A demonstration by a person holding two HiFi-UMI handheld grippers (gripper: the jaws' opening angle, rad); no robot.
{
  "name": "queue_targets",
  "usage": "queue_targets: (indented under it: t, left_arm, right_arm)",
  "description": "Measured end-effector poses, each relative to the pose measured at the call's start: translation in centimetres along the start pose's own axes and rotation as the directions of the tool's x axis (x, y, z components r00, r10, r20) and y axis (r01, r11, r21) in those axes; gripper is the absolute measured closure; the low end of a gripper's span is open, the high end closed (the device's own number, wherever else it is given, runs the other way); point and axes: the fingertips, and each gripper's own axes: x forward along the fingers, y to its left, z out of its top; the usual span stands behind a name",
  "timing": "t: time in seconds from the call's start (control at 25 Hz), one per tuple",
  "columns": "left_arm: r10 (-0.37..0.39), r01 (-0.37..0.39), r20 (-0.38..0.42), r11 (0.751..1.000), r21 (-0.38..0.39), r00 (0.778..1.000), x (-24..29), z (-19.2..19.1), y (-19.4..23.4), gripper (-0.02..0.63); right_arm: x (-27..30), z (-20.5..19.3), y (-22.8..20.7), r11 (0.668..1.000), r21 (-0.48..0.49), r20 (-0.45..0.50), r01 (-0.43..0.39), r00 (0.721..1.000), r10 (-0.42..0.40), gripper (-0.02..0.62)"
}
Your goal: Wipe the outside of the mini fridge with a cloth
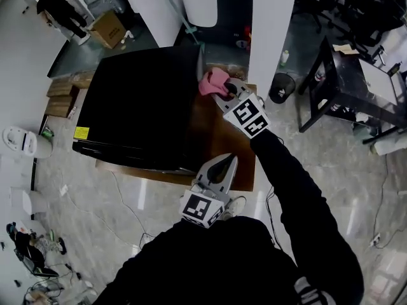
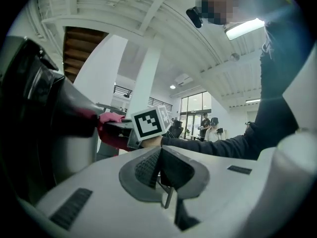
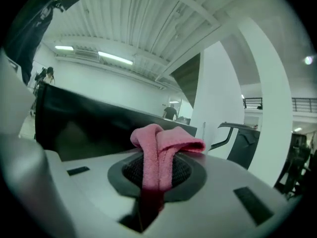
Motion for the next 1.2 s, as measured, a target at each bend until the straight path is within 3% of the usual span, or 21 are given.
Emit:
queue_targets:
  t: [0.24,0.44,0.56,0.84,1.2]
  left_arm:
    - [0.040,-0.041,-0.028,0.999,-0.030,0.999,-0.6,-2.2,1.2,0.600]
    - [0.041,-0.042,-0.034,0.999,-0.035,0.999,-1.1,-3.3,2.1,0.600]
    - [0.038,-0.039,-0.034,0.999,-0.015,0.999,-0.8,-3.7,2.8,0.600]
    - [0.055,-0.059,-0.052,0.996,-0.070,0.997,1.2,-6.4,4.6,0.600]
    - [0.085,-0.095,-0.093,0.990,-0.108,0.992,3.1,-10.4,6.9,0.600]
  right_arm:
    - [2.6,-1.0,-0.9,0.982,-0.188,-0.075,-0.021,0.997,0.007,0.535]
    - [3.7,-1.6,-0.7,0.969,-0.241,-0.095,-0.052,0.995,0.029,0.538]
    - [4.2,-2.5,-0.4,0.967,-0.246,-0.119,-0.070,0.992,0.042,0.541]
    - [6.0,-6.5,-0.3,0.972,-0.214,-0.153,-0.100,0.986,0.068,0.543]
    - [8.3,-14.7,0.5,0.983,-0.113,-0.206,-0.146,0.971,0.120,0.543]
